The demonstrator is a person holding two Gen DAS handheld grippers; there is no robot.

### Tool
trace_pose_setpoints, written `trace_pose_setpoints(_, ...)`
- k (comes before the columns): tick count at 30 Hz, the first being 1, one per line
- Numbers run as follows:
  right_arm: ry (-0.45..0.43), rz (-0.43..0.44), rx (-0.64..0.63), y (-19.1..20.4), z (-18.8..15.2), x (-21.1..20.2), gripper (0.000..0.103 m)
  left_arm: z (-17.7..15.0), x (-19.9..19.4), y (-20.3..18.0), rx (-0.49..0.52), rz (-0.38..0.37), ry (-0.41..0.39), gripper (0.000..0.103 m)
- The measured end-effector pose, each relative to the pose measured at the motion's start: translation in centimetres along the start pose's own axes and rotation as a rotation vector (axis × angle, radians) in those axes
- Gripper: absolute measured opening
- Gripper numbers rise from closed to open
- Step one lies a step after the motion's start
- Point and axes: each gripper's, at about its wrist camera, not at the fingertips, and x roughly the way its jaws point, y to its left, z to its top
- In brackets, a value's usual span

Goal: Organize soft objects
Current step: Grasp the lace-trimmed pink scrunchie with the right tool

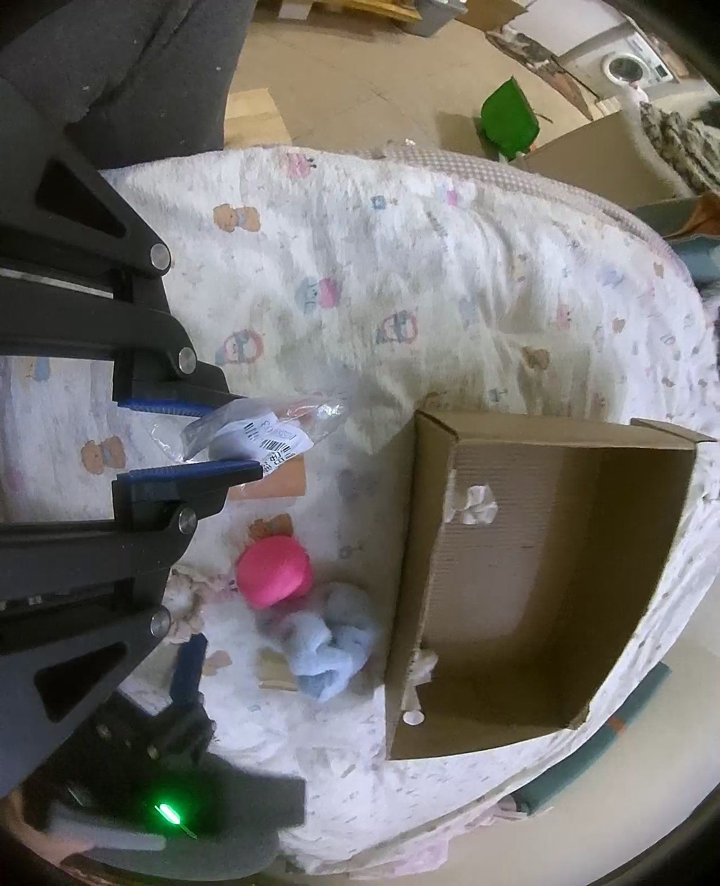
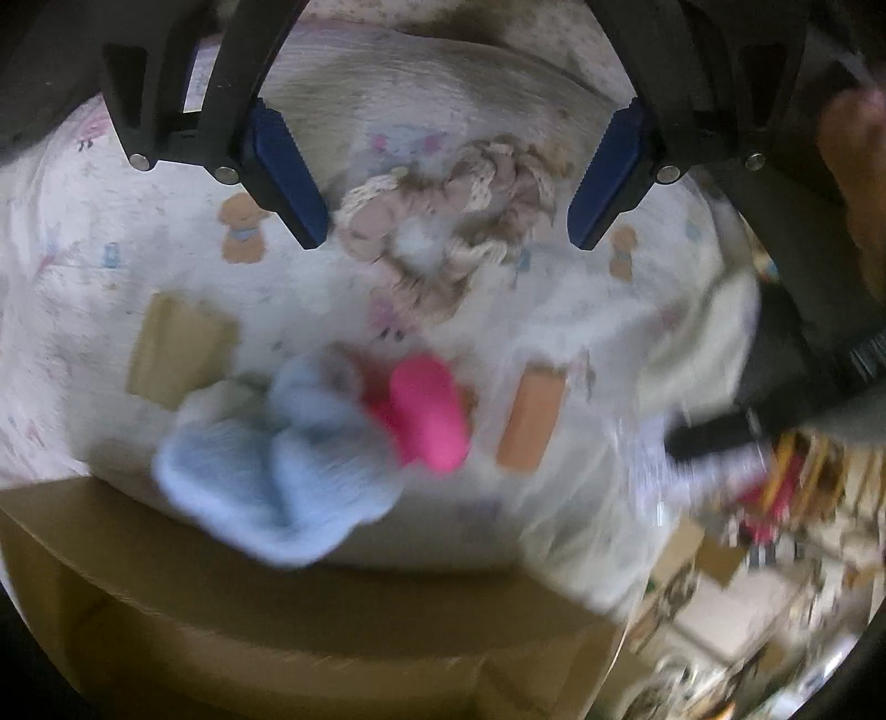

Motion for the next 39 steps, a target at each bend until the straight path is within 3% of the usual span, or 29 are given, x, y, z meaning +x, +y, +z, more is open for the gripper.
trace_pose_setpoints(5, 0.005, -0.077, -0.058, 1.4, 0.0, 1.0, 0.092, -0.2, 0.2, 0.0, 0.002, 0.008, 0.003, 0.014)
trace_pose_setpoints(7, -0.004, -0.085, -0.064, 1.7, 0.2, 1.0, 0.079, -0.3, 0.2, -0.1, 0.004, 0.012, 0.005, 0.014)
trace_pose_setpoints(12, -0.022, -0.038, -0.020, 1.5, 0.6, 0.9, 0.028, -0.3, 0.3, -0.2, 0.004, 0.020, 0.002, 0.014)
trace_pose_setpoints(14, -0.030, -0.004, 0.003, 1.1, 0.7, 0.6, 0.018, -0.3, 0.4, -0.2, 0.005, 0.023, 0.003, 0.014)
trace_pose_setpoints(24, -0.139, 0.094, 0.027, -0.3, 0.9, -2.8, 0.015, -0.3, 0.3, -0.1, 0.008, 0.052, -0.014, 0.013)
trace_pose_setpoints(33, -0.328, 0.172, 0.044, -1.4, 0.4, -7.6, 0.015, -0.2, -1.0, 0.0, 0.007, 0.066, -0.066, 0.013)
trace_pose_setpoints(39, -0.460, 0.173, 0.089, -2.7, 0.3, -11.8, 0.015, 0.7, -3.2, 0.1, -0.001, 0.054, -0.130, 0.013)
